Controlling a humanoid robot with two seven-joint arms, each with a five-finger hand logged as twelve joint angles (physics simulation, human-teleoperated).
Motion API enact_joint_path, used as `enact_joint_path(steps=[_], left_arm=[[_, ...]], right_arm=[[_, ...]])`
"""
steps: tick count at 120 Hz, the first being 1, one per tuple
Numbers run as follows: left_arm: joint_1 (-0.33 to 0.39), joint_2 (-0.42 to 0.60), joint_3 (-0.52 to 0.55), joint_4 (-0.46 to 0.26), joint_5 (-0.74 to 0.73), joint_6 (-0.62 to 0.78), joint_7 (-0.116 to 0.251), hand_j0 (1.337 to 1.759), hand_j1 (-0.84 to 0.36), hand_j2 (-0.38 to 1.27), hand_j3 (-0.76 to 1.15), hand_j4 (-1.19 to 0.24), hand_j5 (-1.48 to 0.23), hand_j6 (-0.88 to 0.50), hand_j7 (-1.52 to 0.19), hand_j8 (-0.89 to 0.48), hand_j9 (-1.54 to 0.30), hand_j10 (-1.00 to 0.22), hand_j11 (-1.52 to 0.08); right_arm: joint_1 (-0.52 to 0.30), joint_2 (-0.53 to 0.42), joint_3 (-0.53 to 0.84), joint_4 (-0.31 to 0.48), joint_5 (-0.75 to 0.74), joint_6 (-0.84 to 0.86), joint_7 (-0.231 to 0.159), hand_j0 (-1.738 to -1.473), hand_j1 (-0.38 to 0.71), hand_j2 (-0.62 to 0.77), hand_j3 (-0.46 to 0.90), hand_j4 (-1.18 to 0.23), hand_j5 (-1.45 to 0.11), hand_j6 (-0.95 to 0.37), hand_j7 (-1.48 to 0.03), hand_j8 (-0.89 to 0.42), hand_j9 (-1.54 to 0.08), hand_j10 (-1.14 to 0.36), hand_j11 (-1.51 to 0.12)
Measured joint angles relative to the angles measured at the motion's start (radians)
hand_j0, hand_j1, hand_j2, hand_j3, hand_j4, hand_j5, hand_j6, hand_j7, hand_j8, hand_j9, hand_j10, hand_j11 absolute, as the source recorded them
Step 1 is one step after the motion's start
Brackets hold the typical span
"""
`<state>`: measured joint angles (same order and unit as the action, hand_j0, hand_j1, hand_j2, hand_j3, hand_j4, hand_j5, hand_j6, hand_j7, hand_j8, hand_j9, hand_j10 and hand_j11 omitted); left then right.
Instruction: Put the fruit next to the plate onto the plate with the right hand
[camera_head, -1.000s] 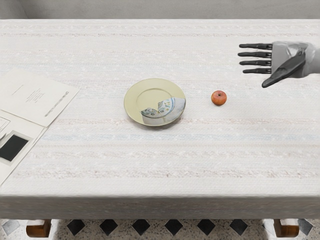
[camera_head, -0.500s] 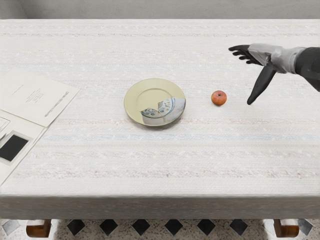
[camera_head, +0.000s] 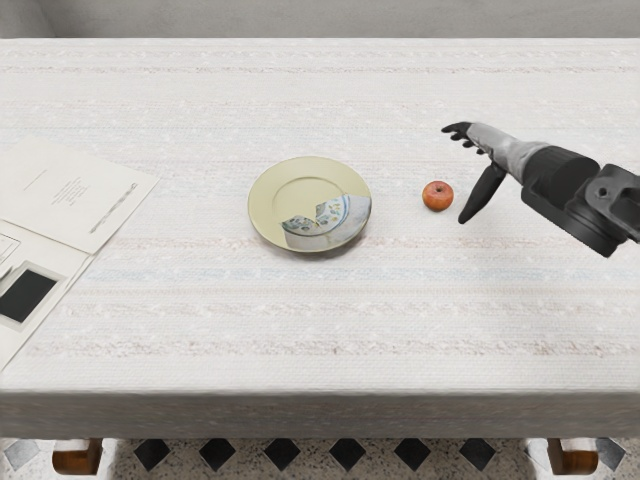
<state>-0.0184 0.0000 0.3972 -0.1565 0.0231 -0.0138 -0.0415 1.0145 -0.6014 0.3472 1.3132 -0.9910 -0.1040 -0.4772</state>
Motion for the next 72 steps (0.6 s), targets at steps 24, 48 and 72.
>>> enact_joint_path(steps=[24, 48, 72], left_arm=[[0.0, 0.0, 0.0, 0.0, 0.0, 0.0, 0.0, 1.658, 0.07, 0.05, 0.0, -0.23, -0.3, -0.23, -0.3, -0.23, -0.3, -0.23, -0.3], [0.0, 0.0, 0.0, 0.0, 0.0, 0.0, 0.0, 1.658, 0.07, 0.05, 0.0, -0.23, -0.3, -0.23, -0.3, -0.23, -0.3, -0.23, -0.3], [0.0, 0.0, 0.0, 0.0, 0.0, 0.0, 0.0, 1.658, 0.07, 0.05, 0.0, -0.23, -0.3, -0.23, -0.3, -0.23, -0.3, -0.23, -0.3]], right_arm=[[0.0, 0.082, -0.042, -0.083, -0.016, -0.061, 0.0, -1.658, -0.07, -0.04, 0.0, -0.24, -0.31, -0.24, -0.31, -0.24, -0.31, -0.24, -0.31], [0.003, 0.169, -0.106, -0.173, -0.04, -0.148, -0.001, -1.658, 0.0, -0.06, 0.0, -0.29, -0.38, -0.3, -0.38, -0.3, -0.38, -0.29, -0.38], [0.001, 0.232, -0.126, -0.26, -0.053, -0.168, -0.001, -1.658, 0.03, -0.06, 0.0, -0.32, -0.41, -0.32, -0.41, -0.32, -0.41, -0.32, -0.41]])
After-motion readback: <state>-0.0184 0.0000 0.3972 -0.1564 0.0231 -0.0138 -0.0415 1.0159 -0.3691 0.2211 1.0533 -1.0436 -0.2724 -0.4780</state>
